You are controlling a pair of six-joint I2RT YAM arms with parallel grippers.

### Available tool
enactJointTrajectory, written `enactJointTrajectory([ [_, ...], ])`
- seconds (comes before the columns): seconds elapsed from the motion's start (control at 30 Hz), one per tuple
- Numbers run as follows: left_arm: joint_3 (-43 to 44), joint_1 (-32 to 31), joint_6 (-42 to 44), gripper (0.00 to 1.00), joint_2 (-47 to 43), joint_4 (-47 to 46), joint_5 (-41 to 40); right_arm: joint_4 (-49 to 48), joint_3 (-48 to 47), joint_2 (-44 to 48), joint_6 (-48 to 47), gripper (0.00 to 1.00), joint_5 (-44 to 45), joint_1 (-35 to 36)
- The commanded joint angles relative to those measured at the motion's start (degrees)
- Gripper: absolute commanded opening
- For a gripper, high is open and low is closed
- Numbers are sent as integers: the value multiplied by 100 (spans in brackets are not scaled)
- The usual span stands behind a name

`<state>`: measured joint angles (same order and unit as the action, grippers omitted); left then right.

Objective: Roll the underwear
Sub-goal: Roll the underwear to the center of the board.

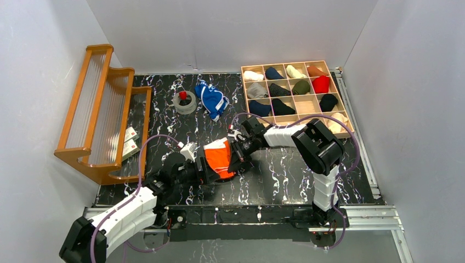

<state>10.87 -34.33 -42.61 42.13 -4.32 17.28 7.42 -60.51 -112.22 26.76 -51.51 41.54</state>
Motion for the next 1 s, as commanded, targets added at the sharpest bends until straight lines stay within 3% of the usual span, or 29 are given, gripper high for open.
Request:
enactJointTrajectory([
  [0.0,-10,-47,85,77,89,-82,-227,816,-353,-41,-313,1,1,3],
  [0.2,-151,-56,6,74,-7,-394,-492,895,-435,-215,-347,1,-75,12],
  [0.4,-368,-63,-185,65,594,-1218,-405,850,-455,-288,-310,1,-5,13],
  [0.63,-263,-92,-89,63,1026,-1317,-461,859,-461,-273,-343,2,-23,20],
  [0.8,-391,-101,-295,63,848,-1670,-452,887,-479,-341,-329,2,-5,21],
  [0.97,-326,-101,-110,59,840,-1266,-467,844,-532,-335,-277,2,-95,17],
])
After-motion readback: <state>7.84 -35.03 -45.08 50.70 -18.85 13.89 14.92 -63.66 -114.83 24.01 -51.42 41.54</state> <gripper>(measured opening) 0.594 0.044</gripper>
